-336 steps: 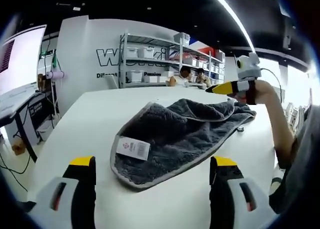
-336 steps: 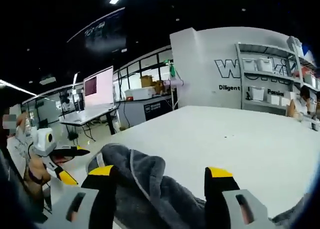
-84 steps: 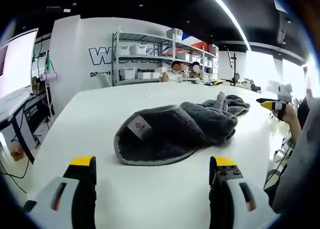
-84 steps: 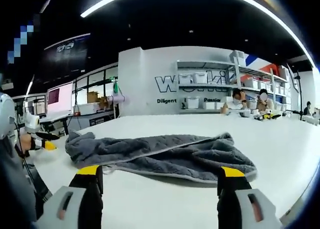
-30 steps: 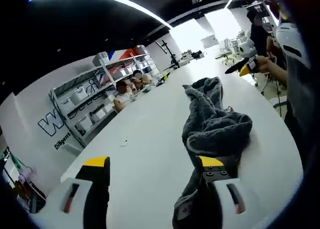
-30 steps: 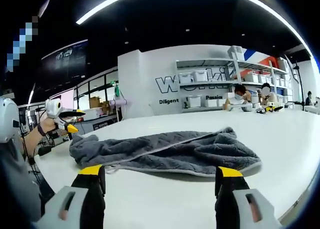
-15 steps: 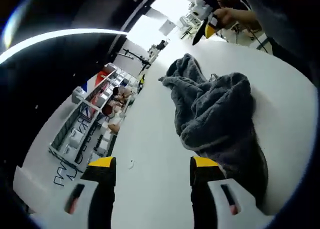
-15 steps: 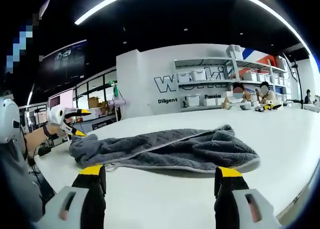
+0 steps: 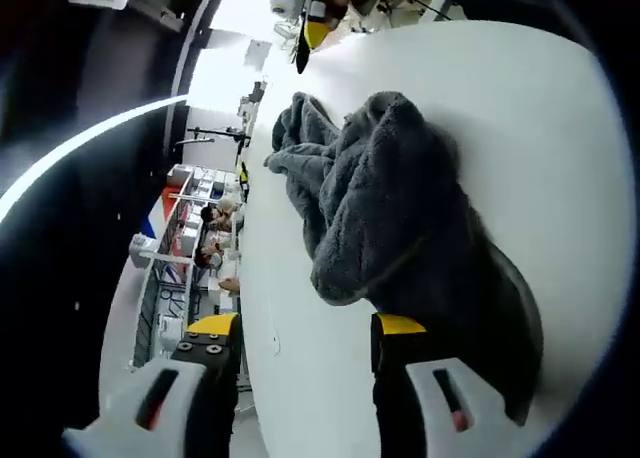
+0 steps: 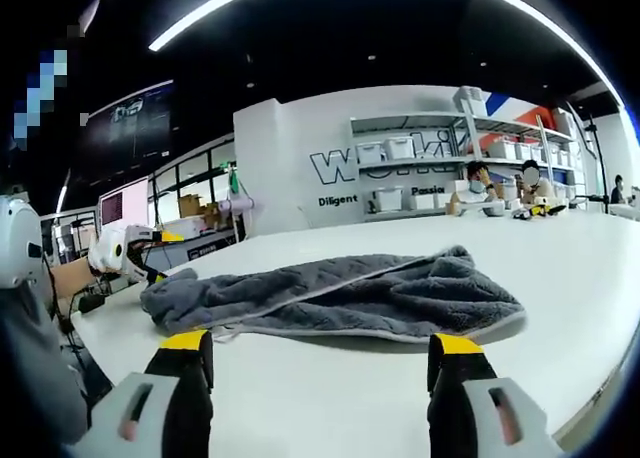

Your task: Fold the towel on the table until its edges align and the towel forms a compact rectangular stack.

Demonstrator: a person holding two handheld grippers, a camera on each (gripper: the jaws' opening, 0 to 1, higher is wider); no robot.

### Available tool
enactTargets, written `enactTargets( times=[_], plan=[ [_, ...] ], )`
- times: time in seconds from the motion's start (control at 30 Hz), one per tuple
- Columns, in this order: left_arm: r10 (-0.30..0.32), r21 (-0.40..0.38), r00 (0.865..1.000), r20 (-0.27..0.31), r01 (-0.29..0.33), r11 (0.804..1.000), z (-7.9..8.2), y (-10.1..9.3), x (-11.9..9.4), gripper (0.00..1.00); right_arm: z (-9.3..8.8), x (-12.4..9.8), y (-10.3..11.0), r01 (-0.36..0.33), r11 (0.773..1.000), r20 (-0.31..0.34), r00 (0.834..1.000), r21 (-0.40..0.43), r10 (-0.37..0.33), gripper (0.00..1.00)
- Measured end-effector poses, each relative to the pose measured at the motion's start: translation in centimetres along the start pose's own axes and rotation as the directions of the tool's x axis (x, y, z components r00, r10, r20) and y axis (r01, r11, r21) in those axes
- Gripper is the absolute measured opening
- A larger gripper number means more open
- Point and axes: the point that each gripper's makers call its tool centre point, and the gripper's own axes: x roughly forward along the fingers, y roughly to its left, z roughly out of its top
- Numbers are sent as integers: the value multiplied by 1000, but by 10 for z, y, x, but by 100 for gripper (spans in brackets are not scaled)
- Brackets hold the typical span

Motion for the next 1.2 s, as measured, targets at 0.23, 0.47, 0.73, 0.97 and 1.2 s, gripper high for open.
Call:
enactTargets(
  times=[0.23,0.47,0.73,0.97,1.2],
  plan=[
    [-4,202,999,43,-4,979,28,-11,2,46,-2,1,1,-6,1000,-3,1000,6,6,92],
    [5,269,999,45,-17,963,37,-13,6,37,-2,2,4,-16,1000,0,1000,14,16,91],
    [34,281,999,36,-42,959,26,-14,10,24,-3,0,4,-16,1000,2,1000,18,16,90],
    [67,289,995,69,-84,953,34,-5,9,13,-5,-1,3,-19,1000,1,1000,24,19,89],
    [81,310,992,96,-107,945,48,3,8,7,-5,0,2,-23,999,4,1000,28,23,88]
  ],
)
